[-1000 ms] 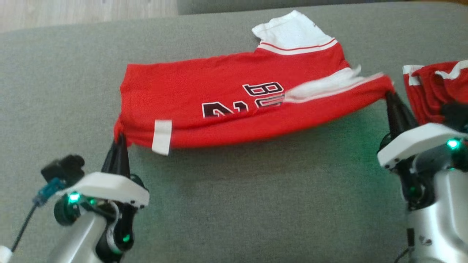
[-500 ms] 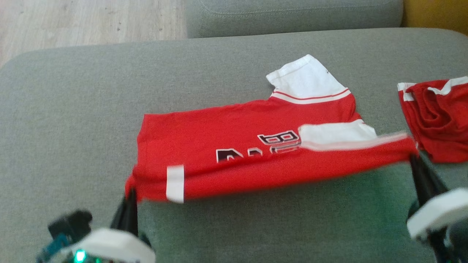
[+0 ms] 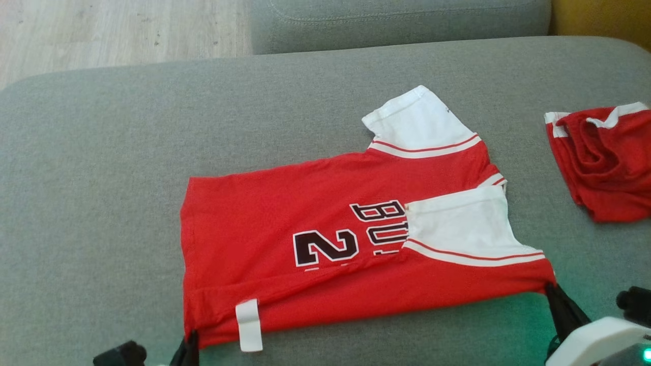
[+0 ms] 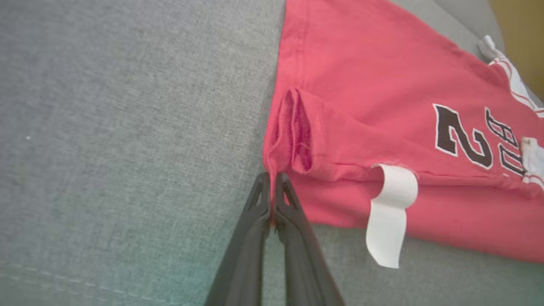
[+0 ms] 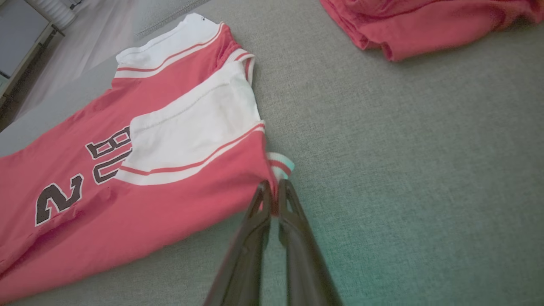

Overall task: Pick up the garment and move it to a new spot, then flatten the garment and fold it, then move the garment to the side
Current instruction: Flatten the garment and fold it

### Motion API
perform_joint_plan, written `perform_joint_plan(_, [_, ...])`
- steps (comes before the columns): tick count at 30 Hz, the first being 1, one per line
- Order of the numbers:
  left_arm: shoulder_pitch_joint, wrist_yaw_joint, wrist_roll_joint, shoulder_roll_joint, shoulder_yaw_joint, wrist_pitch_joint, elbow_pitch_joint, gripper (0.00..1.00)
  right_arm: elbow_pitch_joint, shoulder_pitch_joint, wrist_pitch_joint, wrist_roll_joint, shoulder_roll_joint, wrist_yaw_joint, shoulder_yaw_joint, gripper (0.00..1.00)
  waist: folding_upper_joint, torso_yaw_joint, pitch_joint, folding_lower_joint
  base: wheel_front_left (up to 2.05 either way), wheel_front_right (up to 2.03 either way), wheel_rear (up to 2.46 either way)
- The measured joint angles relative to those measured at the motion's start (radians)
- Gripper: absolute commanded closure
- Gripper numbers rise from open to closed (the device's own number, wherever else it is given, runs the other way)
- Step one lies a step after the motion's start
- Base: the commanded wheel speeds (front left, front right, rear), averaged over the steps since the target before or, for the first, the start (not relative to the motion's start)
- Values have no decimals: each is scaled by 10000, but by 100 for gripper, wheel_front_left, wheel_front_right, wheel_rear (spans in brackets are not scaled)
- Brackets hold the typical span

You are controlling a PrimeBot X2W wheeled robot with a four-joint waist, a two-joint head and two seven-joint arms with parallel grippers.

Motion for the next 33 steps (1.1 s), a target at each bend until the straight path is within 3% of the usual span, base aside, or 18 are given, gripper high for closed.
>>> perform_joint_plan(1, [-30, -38, 0, -35, -10, 2, 88, 100, 75, -4, -36, -12, 0, 0, 13, 91, 0, -9, 9, 0, 0, 0, 0])
perform_joint_plan(2, [-76, -77, 0, -50, -17, -2, 150, 100, 128, -6, -75, -17, 0, 0, 25, 61, 0, -18, 22, 0, 0, 0, 0])
perform_joint_plan(3, [-132, -79, 4, -48, -13, -12, 174, 76, 174, -12, -146, -46, 0, 0, 42, 22, 0, -25, 39, 0, 0, 0, 0])
perform_joint_plan(4, [-184, -79, 21, -38, -4, -35, 173, 47, 199, -26, -199, -90, 0, 0, 54, 0, 0, -32, 58, 0, 0, 0, 0])
perform_joint_plan(5, [-226, -79, 75, -25, 2, -117, 169, 0, 196, -35, -213, -104, 0, 0, 54, 0, 0, -38, 74, 1, 0, 0, 0])
perform_joint_plan(14, [-1247, 27, 917, 959, 301, -127, -537, 0, -779, -191, -328, -265, 0, 0, -128, 0, 0, -62, 349, 1, 0, 0, 0])
perform_joint_plan(18, [-2612, 0, 1480, 1653, 313, 474, -1011, 0, -1406, -792, -253, -368, 0, 0, -198, 0, 0, -86, 656, 1, 0, 0, 0])
perform_joint_plan(27, [-5987, -1005, 1965, 2685, 13, 2621, -675, 0, -1843, -2979, 113, -965, -10, 0, 527, 0, 0, -346, 1877, 4, 0, 0, 0])
perform_joint_plan(33, [-6355, -1549, 2046, 2943, -366, 3348, 150, 0, -1779, -4032, 100, -1001, -19, 0, 972, 0, -1, -705, 2636, 4, 0, 0, 0])
